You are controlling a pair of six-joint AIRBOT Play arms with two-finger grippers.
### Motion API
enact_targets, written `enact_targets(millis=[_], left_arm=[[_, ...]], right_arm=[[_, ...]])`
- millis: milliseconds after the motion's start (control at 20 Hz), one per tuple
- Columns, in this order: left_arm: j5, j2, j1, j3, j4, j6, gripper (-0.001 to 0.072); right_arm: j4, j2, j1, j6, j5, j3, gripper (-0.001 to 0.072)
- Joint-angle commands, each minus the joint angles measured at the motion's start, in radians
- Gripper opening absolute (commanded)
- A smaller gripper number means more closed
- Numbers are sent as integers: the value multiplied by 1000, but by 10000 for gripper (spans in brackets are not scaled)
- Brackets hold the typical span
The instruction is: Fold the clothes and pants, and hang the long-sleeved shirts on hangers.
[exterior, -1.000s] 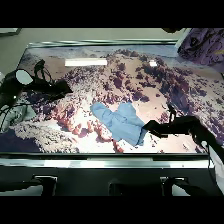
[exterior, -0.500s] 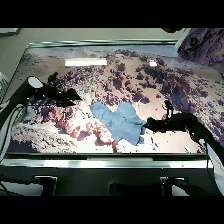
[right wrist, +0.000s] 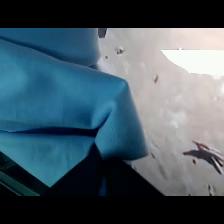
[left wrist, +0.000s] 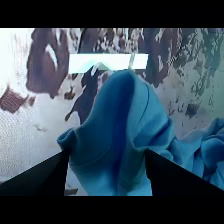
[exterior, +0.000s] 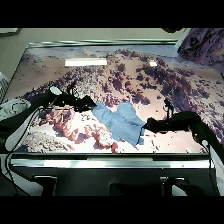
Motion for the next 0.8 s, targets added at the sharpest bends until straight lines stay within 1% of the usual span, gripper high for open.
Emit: enact_targets(millis=[0, 50, 100, 150, 200, 350, 450, 600, 700, 750], left_arm=[[12, -19, -4, 0, -12, 11, 531], [12, -19, -2, 0, -12, 11, 527], [13, -19, -2, 0, -12, 11, 438], [13, -19, -2, 0, -12, 11, 224], [16, -19, -2, 0, -13, 12, 28], [-4, -11, 3, 54, -13, 11, 23], [-30, 26, 24, 159, 36, 2, 20], [-67, 142, 61, 385, 266, -108, 20], [-105, 233, 76, 540, 409, -138, 21], [-119, 280, 77, 604, 469, -138, 21]], right_arm=[[-3, 2, 1, 13, -31, 1, 32], [-3, 2, 1, 16, -36, 1, 32], [-3, 2, 1, 16, -42, 1, 32], [-3, 2, 1, 16, -45, 1, 32], [-2, 3, 1, 16, -48, 1, 32], [-8, 31, 1, 20, -55, 42, 31], [-59, 55, 1, 53, -63, 171, 30], [-193, 86, 1, 129, -66, 483, 30], [-253, 106, 1, 156, -78, 721, 30], [-279, 117, 1, 165, -96, 841, 30]])
